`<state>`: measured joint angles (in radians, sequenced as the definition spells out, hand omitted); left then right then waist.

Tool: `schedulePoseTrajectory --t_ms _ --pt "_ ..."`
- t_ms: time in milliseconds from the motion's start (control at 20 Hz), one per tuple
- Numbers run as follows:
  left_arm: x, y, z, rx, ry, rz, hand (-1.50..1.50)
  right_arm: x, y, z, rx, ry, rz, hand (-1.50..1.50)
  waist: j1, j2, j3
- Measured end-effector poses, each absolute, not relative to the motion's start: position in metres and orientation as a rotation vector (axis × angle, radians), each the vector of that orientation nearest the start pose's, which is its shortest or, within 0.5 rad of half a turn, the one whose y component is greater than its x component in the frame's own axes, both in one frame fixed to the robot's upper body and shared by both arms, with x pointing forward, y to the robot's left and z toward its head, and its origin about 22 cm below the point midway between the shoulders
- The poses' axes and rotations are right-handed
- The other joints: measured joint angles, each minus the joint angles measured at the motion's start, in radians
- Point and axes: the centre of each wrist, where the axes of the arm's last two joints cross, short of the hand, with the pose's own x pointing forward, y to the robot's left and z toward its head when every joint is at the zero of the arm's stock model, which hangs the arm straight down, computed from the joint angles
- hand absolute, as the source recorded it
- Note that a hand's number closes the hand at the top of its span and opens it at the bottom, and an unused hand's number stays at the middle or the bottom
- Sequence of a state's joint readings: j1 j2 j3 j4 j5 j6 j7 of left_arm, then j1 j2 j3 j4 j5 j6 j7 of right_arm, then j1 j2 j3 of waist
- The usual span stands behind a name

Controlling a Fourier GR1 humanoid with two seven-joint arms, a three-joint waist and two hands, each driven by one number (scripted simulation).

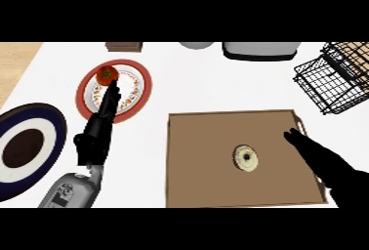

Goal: Pick the cupcake from the tray and place it in the tiered basket

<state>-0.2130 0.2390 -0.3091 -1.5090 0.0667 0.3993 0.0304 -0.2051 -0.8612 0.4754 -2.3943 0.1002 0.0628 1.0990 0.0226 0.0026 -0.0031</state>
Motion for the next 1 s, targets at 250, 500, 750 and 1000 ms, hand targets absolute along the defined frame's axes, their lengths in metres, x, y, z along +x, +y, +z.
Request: schedulePoseTrajectory --t_ms 250,500,750,1000 --pt "0.271 0.198 0.03 0.18 -1.665 -0.122 0.0 0.163 -0.191 0.193 -0.604 -1.17 1.045 -1.5 -0.008 -0.003 0.001" --pt "0.273 0.207 0.029 0.193 -1.666 -0.114 0.0 0.169 -0.183 0.189 -0.644 -1.16 1.075 -1.5 -0.014 -0.003 0.001" --pt "0.273 0.204 0.028 0.182 -1.669 -0.108 0.0 0.173 -0.18 0.178 -0.664 -1.13 1.117 -1.5 -0.019 -0.003 0.002" --pt "0.276 0.205 0.032 0.186 -1.663 -0.106 0.0 0.175 -0.174 0.176 -0.696 -1.147 1.185 -1.5 -0.02 -0.004 0.002"
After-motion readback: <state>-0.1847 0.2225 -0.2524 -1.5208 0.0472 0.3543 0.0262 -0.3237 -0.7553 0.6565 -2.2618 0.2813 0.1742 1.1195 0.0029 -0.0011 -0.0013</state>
